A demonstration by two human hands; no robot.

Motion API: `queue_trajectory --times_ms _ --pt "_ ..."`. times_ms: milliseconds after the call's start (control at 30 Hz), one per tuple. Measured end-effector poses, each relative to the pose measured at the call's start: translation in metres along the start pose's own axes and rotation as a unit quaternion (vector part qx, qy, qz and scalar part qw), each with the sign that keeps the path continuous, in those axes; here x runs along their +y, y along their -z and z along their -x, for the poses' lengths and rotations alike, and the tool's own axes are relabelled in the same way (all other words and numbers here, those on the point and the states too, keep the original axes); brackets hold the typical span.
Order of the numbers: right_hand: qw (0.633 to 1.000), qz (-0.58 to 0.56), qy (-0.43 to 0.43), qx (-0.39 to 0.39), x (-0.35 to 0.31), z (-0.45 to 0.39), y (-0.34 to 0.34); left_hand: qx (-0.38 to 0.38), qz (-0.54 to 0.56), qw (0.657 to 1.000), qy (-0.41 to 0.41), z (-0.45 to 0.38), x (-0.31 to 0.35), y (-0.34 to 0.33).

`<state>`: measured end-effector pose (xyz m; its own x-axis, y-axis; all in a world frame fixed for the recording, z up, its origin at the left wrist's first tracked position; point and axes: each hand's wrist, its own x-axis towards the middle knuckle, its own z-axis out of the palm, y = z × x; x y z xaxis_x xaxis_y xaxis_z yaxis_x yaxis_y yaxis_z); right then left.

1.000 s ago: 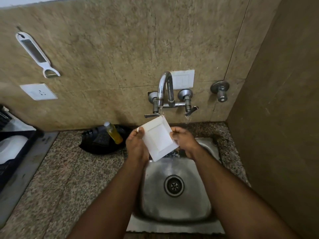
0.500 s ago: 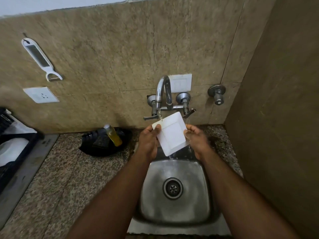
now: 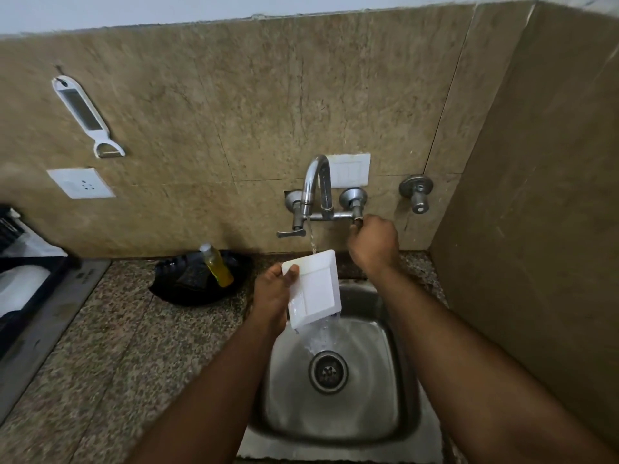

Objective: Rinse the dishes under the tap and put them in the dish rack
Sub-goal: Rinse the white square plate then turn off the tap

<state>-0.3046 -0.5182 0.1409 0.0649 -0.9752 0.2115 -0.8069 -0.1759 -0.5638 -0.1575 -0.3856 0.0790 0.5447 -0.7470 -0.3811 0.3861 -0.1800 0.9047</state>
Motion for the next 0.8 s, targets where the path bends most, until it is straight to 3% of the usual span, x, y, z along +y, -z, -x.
queue_trajectory --times_ms 133,200,267,333,400,533,667,800 --pt "0.998 0.012 -0.003 -0.057 0.012 0.028 -0.012 -0.026 -0.011 1.000 0.002 0.000 -0.003 0.002" --pt "0.984 -0.087 -0.050 -0.148 0.023 0.045 -0.021 -0.053 -0.007 0.999 -0.005 0.002 -0.003 0.006" --pt "0.918 -0.264 -0.152 -0.253 0.030 0.059 -0.021 -0.078 0.000 0.997 -0.013 0.006 -0.004 0.014" --pt "0.856 -0.356 -0.170 -0.333 0.040 0.071 -0.013 -0.092 0.003 0.996 -0.019 0.011 -0.005 0.023" --pt "0.866 -0.343 -0.086 -0.352 0.054 0.078 -0.011 -0.101 0.002 0.995 -0.020 0.017 -0.008 0.030" --pt "0.925 -0.200 0.151 -0.285 0.072 0.084 -0.013 -0.100 0.010 0.995 0.016 0.027 -0.016 0.041" --pt "0.920 -0.079 0.338 -0.181 0.064 0.095 -0.008 -0.087 0.098 0.987 0.092 0.034 -0.020 0.048" --pt "0.913 -0.047 0.386 -0.125 0.060 0.109 0.000 -0.030 0.091 0.992 0.087 0.038 -0.018 0.048"
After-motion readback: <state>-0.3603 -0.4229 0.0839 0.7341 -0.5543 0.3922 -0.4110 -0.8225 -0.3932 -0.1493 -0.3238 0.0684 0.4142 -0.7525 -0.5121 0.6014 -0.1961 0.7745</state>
